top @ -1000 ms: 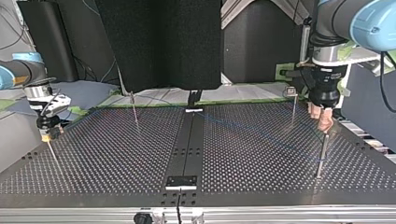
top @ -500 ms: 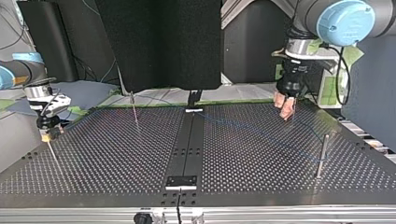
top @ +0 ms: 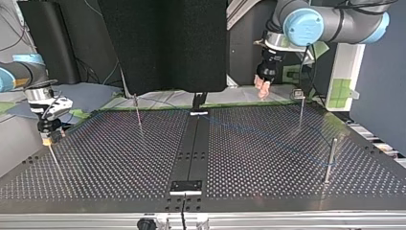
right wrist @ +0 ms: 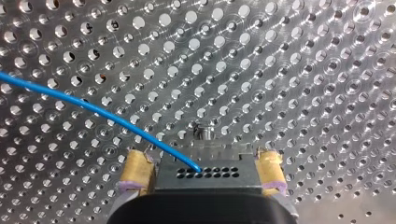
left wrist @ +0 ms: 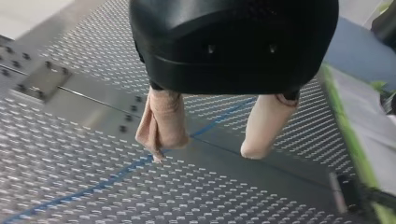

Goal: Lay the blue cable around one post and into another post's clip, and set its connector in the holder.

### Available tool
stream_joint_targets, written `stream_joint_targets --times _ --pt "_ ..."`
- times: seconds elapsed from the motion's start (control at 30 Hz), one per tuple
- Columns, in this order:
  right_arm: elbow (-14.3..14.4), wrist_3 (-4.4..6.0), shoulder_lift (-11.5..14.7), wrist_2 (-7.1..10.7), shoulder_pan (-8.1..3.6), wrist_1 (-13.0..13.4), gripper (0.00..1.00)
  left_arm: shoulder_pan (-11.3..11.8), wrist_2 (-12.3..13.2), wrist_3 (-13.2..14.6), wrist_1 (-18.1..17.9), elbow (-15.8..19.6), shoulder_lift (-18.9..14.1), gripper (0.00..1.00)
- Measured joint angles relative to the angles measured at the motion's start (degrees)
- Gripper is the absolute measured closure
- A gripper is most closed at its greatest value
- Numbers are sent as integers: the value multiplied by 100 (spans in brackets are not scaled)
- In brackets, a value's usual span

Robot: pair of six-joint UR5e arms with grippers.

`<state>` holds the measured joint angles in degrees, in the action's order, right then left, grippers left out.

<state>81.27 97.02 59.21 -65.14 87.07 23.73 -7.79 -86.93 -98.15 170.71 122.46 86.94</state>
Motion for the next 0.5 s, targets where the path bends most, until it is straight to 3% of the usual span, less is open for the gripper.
stream_joint_targets --times 0.3,0.5 --pt "0 -6 1 0 2 -9 0 -550 -545 -518 -550 401 550 13" --pt "-1 -5 1 0 1 -16 0 -914 -710 -879 -914 626 914 13"
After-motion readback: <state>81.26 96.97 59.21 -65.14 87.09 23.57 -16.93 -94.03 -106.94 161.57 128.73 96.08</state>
